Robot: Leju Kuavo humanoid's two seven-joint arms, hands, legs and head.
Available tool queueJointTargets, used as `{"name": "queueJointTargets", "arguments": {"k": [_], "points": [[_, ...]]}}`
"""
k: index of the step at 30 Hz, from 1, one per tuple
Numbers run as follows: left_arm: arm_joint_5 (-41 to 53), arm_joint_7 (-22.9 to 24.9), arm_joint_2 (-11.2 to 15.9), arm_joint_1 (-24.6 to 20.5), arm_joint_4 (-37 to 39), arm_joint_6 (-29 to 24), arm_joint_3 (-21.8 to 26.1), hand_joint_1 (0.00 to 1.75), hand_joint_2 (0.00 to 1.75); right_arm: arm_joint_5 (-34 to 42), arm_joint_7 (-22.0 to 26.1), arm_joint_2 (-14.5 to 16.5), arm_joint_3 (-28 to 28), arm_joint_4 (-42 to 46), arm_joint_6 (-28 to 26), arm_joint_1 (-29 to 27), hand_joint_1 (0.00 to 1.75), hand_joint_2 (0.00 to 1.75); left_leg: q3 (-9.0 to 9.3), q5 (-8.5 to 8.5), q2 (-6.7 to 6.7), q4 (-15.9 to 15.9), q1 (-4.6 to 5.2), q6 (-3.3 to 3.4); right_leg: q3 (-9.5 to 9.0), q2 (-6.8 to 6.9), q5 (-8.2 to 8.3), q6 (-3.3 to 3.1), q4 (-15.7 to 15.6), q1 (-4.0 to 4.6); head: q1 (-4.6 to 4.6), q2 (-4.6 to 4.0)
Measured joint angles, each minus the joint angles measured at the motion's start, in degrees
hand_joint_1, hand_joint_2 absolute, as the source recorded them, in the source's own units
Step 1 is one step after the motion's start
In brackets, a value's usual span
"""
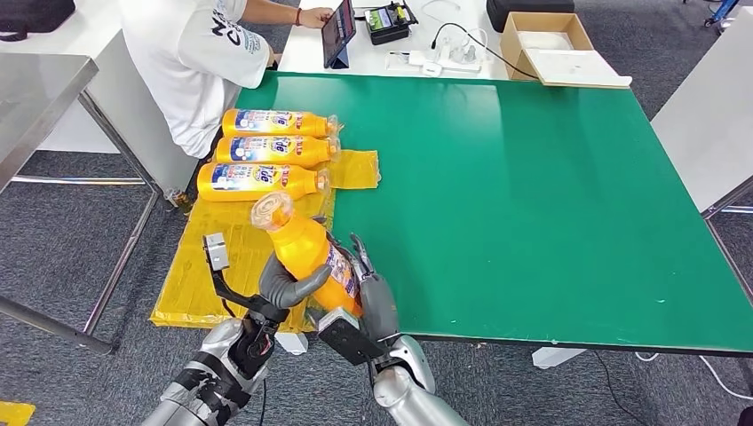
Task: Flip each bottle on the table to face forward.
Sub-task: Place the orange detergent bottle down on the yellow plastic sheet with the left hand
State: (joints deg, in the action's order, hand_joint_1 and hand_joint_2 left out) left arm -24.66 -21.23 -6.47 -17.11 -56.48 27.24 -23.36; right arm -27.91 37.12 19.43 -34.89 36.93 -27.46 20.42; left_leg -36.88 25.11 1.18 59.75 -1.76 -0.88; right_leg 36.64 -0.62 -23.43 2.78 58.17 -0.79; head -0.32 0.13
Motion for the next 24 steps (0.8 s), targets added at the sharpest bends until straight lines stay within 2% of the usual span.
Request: {"name": "queueJointTargets", "arguments": {"k": [8,13,17,19,22,24], "points": [[6.7,-2.0,-0.1,0.1,-1.8,-8.0,0.2,1.75,1.75,4.3,0.3,-0.4,1.2,4.2,4.5,-0.4,0.0,0.0,0.0,0.0,-0.01,0.0,0.0,0.0,0.01,0.0,0.0,0.0,0.0,0.0,-0.01,0.0],[15.1,-4.2,-0.6,0.0,-3.8,-18.3,2.2,1.75,1.75,5.9,0.2,-1.3,2.4,9.8,4.7,-1.9,0.0,0.0,0.0,-0.01,-0.01,0.0,0.0,0.0,0.01,0.0,0.0,0.0,0.0,0.0,0.0,0.0],[20.1,-5.7,-1.0,-0.3,-5.1,-24.4,4.4,1.75,1.75,6.4,0.0,-2.1,3.1,14.3,4.8,-3.1,0.0,0.0,0.0,-0.01,-0.01,0.0,0.0,0.0,0.02,0.0,0.0,0.0,0.0,0.0,-0.01,0.0],[25.0,-7.5,-1.2,-0.6,-5.6,-30.5,5.7,1.75,1.75,6.9,0.3,-2.4,3.5,16.6,4.4,-3.8,0.0,0.0,0.0,-0.01,-0.01,0.0,0.0,0.0,0.03,0.0,0.0,0.0,0.0,0.0,0.0,0.0],[37.8,-10.1,-1.2,-1.8,-6.4,-44.2,8.1,1.75,1.75,7.8,1.0,-2.7,4.0,21.1,3.3,-5.1,0.0,0.0,0.0,-0.01,-0.02,0.0,0.0,-0.01,0.03,0.0,0.0,0.0,0.0,0.0,-0.01,0.0],[45.9,-10.2,-1.0,-2.9,-6.7,-51.1,9.7,1.75,1.75,8.4,1.2,-2.9,4.3,24.0,2.6,-5.8,0.0,0.0,0.0,-0.01,-0.01,0.0,0.0,-0.01,0.03,0.0,0.0,0.0,0.0,0.01,0.0,0.0]]}}
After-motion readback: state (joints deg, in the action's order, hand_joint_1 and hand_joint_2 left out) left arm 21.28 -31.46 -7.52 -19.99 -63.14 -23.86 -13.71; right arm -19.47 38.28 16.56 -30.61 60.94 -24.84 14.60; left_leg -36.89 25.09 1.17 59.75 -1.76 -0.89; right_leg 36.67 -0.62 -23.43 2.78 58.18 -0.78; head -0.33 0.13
